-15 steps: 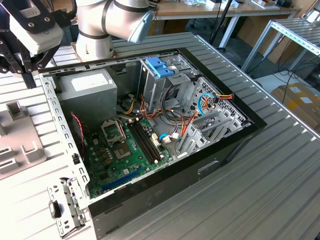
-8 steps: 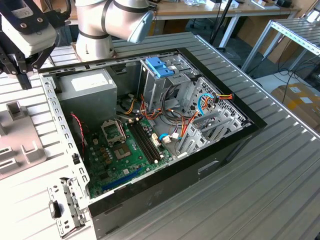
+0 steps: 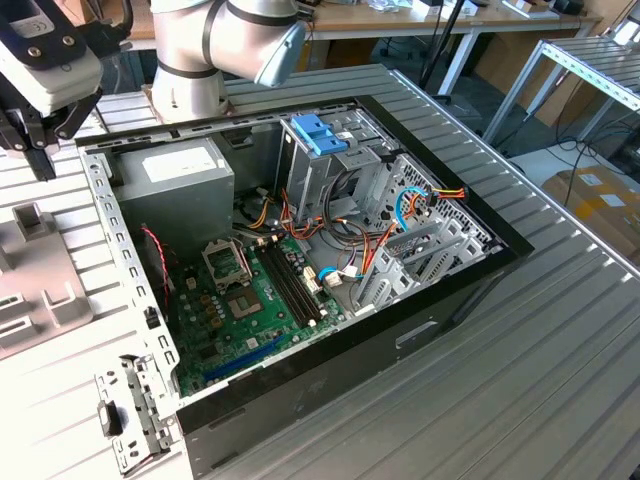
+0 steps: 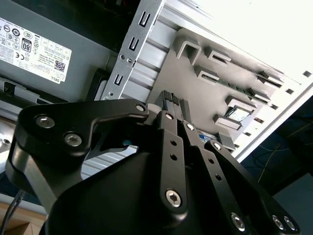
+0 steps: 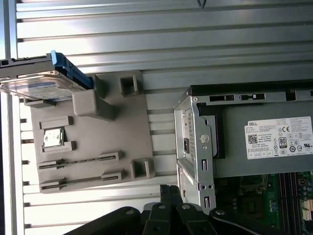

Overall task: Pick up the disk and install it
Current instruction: 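Reach for the disk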

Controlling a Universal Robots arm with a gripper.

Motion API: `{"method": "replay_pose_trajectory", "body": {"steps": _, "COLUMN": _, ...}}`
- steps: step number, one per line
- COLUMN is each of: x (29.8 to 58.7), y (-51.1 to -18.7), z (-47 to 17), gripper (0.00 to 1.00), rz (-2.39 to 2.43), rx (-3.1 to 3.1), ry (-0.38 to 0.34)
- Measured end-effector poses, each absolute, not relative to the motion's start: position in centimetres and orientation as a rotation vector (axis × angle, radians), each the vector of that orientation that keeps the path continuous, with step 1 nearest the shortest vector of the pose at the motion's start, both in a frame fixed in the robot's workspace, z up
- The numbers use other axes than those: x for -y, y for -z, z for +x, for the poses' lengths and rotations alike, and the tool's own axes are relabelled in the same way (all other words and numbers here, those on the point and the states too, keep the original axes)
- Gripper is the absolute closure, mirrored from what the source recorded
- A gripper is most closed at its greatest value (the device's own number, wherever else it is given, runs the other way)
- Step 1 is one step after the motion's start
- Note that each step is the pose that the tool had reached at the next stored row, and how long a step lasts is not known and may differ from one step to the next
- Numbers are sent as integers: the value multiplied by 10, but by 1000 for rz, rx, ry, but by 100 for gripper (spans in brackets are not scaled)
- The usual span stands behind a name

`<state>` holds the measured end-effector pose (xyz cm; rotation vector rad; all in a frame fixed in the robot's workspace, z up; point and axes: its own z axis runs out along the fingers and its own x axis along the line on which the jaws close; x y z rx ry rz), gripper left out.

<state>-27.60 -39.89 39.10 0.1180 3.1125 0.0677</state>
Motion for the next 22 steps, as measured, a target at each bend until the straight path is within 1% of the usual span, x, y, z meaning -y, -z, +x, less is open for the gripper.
{"method": "replay_pose_trajectory", "body": {"steps": 22, "x": 399, "y": -390, "z": -294, "gripper": 89, "rz": 118, "rx": -3112, "ry": -68}}
